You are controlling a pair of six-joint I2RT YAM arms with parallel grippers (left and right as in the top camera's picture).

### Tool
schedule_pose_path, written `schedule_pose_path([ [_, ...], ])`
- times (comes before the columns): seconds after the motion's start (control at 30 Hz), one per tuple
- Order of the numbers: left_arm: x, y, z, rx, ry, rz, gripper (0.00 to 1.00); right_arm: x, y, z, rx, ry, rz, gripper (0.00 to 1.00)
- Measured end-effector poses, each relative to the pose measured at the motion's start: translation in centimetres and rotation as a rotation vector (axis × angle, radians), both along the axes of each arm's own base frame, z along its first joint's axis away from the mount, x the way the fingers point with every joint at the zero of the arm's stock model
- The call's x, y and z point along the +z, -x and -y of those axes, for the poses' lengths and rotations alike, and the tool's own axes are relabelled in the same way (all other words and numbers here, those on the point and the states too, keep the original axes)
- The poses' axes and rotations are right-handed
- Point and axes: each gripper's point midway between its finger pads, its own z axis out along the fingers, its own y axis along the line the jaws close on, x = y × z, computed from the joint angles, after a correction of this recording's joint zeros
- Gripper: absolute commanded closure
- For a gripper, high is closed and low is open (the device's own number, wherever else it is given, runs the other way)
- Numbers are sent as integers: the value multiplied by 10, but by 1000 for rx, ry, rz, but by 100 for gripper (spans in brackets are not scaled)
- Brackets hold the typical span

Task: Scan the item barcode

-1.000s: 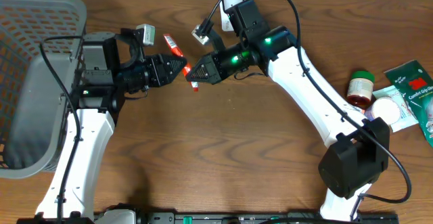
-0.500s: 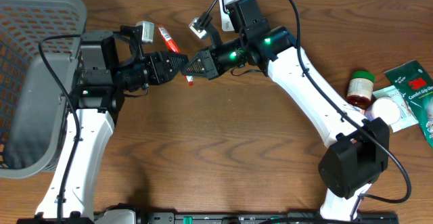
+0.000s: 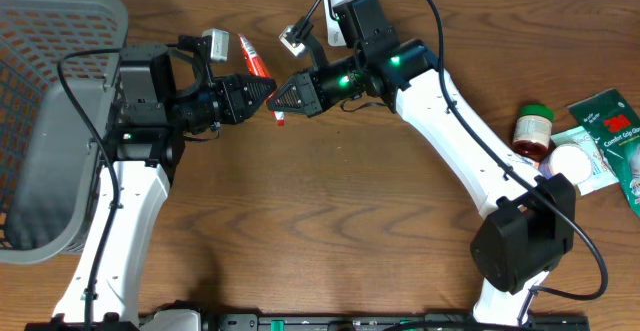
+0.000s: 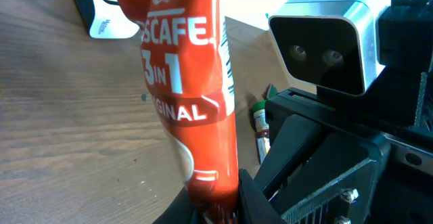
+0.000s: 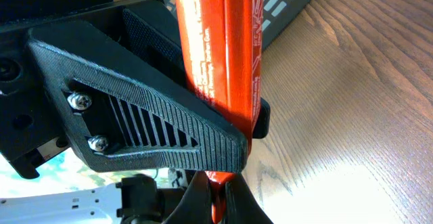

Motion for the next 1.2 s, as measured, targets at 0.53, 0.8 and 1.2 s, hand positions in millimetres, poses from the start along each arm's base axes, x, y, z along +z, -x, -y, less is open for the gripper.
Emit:
schedule_pose_path([
  [0.53,-8,2,-2,-12,-49,15,93,-1,-12,23,-43,-2,-60,41],
  [0.8,-8,7,-17,37,-189,-60,93,18,-38,96,-211,42,-53,40],
  [1.2,1,17,-42,72,-429,-73,93,69,-19,192,-473,175,34,29],
])
